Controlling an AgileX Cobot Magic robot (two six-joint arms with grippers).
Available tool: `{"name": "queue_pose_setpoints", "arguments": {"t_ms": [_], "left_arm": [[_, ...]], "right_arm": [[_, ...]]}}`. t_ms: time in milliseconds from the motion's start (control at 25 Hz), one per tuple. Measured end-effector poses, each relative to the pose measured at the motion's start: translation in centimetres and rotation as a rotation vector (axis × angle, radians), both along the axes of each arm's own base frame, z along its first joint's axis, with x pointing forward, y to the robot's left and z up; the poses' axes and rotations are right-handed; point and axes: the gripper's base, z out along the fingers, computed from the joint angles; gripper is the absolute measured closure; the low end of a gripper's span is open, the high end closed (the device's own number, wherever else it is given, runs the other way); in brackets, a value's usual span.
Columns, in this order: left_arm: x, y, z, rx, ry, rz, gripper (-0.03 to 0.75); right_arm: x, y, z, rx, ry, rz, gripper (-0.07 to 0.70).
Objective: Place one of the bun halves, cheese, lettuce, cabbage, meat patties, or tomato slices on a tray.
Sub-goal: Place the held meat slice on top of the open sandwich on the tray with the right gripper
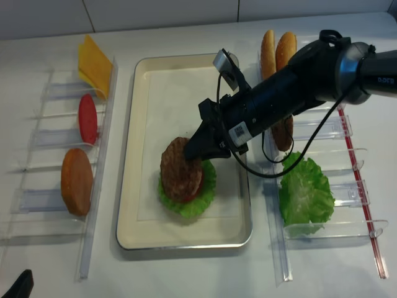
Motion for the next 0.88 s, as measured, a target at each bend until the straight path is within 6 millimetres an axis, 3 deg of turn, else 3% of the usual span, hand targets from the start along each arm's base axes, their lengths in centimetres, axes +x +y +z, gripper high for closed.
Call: {"name": "queue_pose_setpoints", "arguments": {"t_ms": [560, 720, 880], "left_arm": [[0.00, 0.00, 0.00, 0.000, 0.000, 0.000, 0.276], [0.00, 0.00, 0.00, 0.000, 0.000, 0.000, 0.276], [0.00, 0.00, 0.00, 0.000, 0.000, 0.000, 0.276]], "right_arm": [[-0.10, -0.25, -0.51, -0.062, 0.016, 0.005, 0.474], [-0.25, -0.29, -0.55, -0.066, 0.011, 0.027, 0.335], [-0.29, -0.28, -0.53, -0.065, 0.012, 0.030, 0.133]]}}
